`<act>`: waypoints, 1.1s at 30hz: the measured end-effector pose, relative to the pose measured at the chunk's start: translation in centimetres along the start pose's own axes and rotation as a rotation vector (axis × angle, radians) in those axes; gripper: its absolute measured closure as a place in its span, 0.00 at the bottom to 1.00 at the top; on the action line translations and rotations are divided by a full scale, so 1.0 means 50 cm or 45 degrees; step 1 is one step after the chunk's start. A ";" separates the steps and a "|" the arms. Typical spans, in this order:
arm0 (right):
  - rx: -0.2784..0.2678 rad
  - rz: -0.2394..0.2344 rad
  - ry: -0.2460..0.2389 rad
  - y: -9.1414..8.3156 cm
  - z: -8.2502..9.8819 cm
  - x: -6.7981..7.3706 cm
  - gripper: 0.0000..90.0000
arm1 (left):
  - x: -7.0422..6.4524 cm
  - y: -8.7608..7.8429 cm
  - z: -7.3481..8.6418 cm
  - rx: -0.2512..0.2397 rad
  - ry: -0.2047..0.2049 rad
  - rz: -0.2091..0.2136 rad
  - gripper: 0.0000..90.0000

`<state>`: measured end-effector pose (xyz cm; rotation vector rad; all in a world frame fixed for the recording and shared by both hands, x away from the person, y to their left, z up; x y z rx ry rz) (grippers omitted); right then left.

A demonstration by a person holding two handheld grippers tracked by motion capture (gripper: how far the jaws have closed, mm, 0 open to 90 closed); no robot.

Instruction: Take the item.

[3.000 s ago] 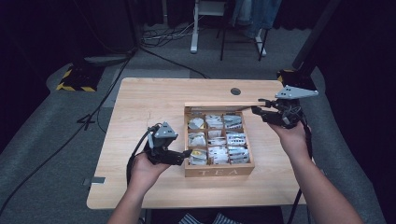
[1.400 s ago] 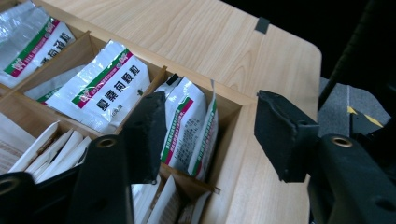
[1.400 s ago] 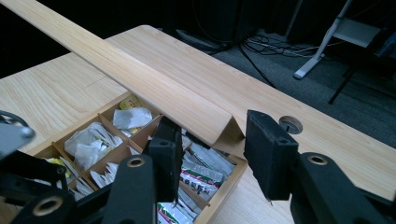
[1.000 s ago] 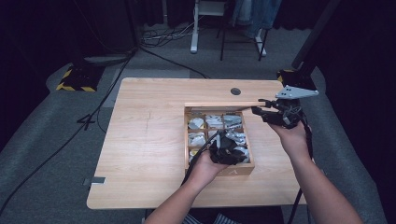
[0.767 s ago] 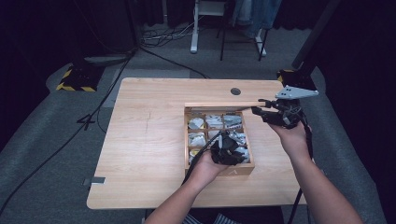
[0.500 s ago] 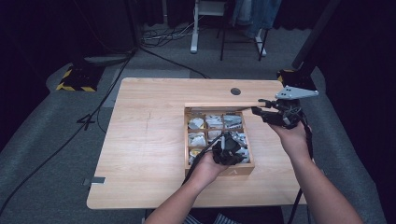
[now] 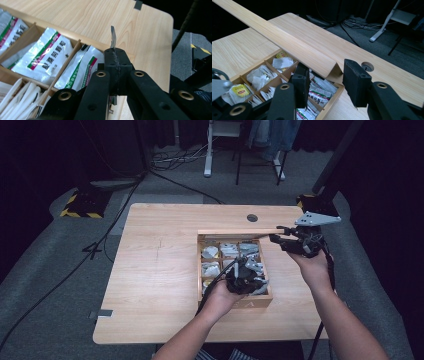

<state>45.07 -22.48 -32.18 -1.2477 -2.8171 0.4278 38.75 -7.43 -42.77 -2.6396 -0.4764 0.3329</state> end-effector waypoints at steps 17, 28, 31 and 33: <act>0.006 -0.001 -0.002 0.000 0.000 0.000 0.63 | -0.018 -0.066 -0.053 -0.166 0.052 0.029 1.00; 0.008 -0.001 0.001 -0.001 0.000 0.001 0.63 | -0.014 -0.143 -0.049 -0.206 0.109 0.002 1.00; 0.006 0.001 0.002 -0.002 0.001 0.002 0.63 | -0.011 -0.164 -0.044 -0.217 0.110 -0.010 1.00; 0.007 0.003 0.005 -0.002 0.002 0.003 0.63 | -0.011 -0.178 -0.041 -0.222 0.112 -0.021 1.00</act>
Point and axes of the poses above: each handheld gripper's, and its own axes: y roughly forward along the jaws, z roughly out of its underside, x roughly to its left, the point moved 4 cm from there along y, roughly forward along the jaws, and after that the axes turned 15 degrees about -x, right-handed, at the moved point
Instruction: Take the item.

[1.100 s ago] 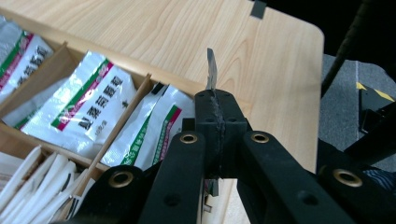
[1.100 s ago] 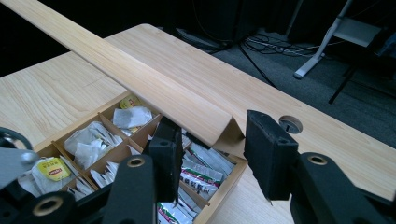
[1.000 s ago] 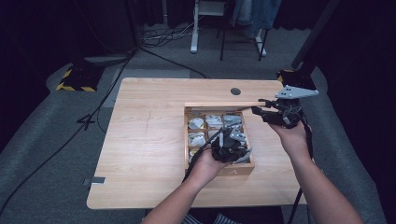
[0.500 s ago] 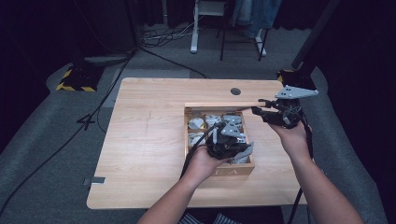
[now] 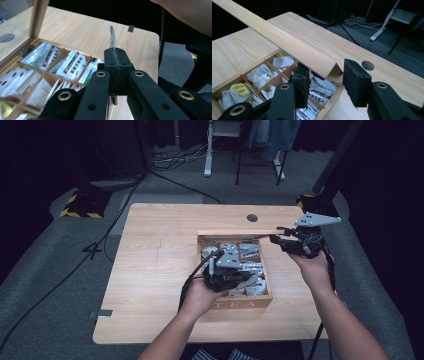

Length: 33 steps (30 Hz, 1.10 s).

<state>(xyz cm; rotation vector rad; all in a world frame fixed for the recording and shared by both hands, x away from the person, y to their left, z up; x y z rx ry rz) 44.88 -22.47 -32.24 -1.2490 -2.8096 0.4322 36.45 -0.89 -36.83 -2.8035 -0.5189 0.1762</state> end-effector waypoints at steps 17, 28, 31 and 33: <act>0.007 0.002 -0.002 -0.001 0.001 0.002 0.63 | 0.018 -0.118 0.025 -0.021 -0.003 -0.099 1.00; 0.008 0.007 -0.002 -0.002 0.001 0.003 0.63 | 0.047 -0.209 0.061 -0.030 -0.038 -0.175 1.00; 0.008 0.006 -0.003 -0.002 0.002 0.003 0.63 | 0.052 -0.220 0.069 -0.017 -0.043 -0.179 1.00; 0.008 0.006 -0.003 -0.002 0.002 0.003 0.63 | 0.054 -0.226 0.072 -0.011 -0.043 -0.188 1.00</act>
Point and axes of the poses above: each handheld gripper's, and its own axes: y roughly forward along the jaws, z roughly out of its underside, x roughly to its left, the point moved 4 cm from there along y, roughly forward along the jaws, and after that the axes turned 15 degrees about -x, right-handed, at the moved point
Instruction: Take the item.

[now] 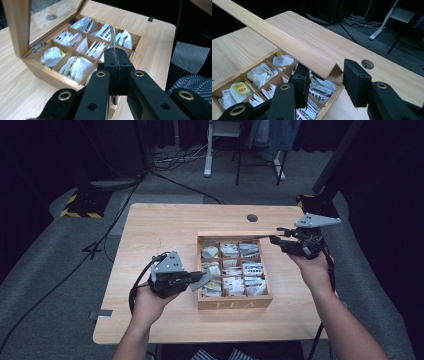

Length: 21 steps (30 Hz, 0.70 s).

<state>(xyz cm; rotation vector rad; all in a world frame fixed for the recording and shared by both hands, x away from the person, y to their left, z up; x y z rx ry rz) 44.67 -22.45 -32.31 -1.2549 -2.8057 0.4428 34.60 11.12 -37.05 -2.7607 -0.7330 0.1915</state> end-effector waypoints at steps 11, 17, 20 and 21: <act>0.003 -0.009 0.004 -0.002 0.002 0.000 0.63 | 0.023 -0.043 0.010 0.004 0.005 -0.036 1.00; 0.001 -0.009 0.006 -0.002 0.002 0.000 0.63 | 0.044 -0.065 0.018 0.007 -0.017 -0.066 1.00; 0.001 -0.008 0.008 -0.002 0.002 0.000 0.63 | 0.055 -0.076 0.024 0.017 -0.015 -0.079 1.00; 0.001 -0.008 0.007 -0.002 0.002 0.000 0.63 | 0.058 -0.080 0.026 0.016 -0.016 -0.082 1.00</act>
Point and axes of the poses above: each handheld gripper's, and its own axes: y roughly forward along the jaws, z roughly out of its underside, x roughly to its left, the point moved 4 cm from there along y, roughly forward along the jaws, and after that the axes turned 15 degrees about -x, right-handed, at the moved point
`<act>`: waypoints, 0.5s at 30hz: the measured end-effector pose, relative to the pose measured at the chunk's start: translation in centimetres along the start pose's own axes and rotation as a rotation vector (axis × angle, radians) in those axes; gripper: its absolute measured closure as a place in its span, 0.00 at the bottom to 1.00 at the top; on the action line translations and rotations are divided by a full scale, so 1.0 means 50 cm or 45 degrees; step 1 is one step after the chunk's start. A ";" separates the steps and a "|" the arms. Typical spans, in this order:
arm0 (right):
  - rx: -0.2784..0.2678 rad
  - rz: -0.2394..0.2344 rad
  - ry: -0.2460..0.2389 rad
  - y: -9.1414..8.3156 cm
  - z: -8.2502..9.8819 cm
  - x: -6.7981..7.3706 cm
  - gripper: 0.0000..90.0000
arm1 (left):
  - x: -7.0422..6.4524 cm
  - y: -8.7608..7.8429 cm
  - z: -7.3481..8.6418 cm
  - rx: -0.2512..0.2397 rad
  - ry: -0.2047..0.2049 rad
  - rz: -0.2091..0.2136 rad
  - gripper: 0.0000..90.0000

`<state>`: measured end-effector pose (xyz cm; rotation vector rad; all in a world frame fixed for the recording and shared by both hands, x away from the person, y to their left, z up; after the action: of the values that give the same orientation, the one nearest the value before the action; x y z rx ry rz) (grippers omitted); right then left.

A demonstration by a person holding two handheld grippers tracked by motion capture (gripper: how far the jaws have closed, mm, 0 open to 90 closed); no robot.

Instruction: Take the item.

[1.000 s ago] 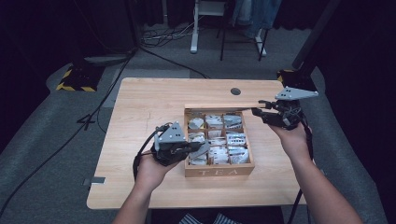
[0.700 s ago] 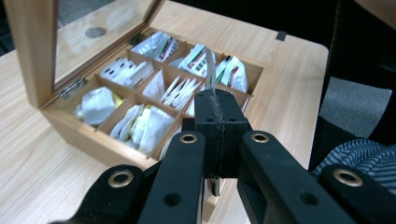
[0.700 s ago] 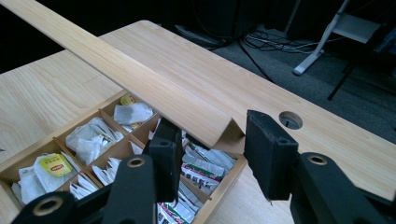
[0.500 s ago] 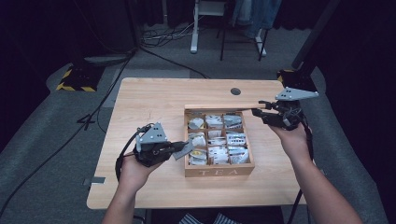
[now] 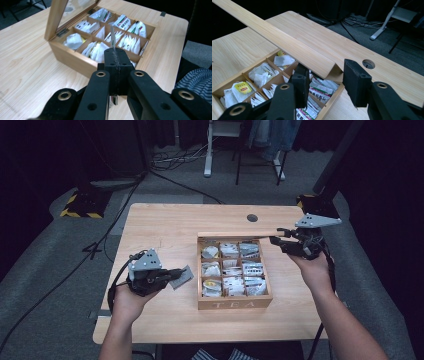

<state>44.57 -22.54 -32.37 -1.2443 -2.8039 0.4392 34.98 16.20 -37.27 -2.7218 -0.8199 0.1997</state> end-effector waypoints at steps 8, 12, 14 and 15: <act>0.002 0.000 -0.001 0.000 0.001 0.001 0.63 | 0.039 -0.011 0.024 0.022 -0.043 -0.079 1.00; 0.006 -0.002 -0.005 -0.001 0.001 0.001 0.63 | 0.065 -0.007 0.045 0.042 -0.085 -0.115 1.00; 0.008 -0.003 -0.006 -0.001 0.001 0.001 0.63 | 0.078 -0.004 0.057 0.056 -0.112 -0.134 1.00; 0.008 -0.003 -0.006 -0.001 0.000 0.001 0.63 | 0.085 -0.001 0.063 0.061 -0.119 -0.144 0.99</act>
<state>44.50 -22.54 -32.38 -1.2407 -2.8050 0.4511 37.79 19.34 -40.44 -2.6290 -0.9794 0.3195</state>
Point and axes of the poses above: each handheld gripper's, and its own axes: y roughly forward along the jaws, z roughly out of its underside, x roughly to its left, the point moved 4 cm from there along y, roughly forward along the jaws, and after that the axes turned 15 degrees about -x, right-handed, at the moved point
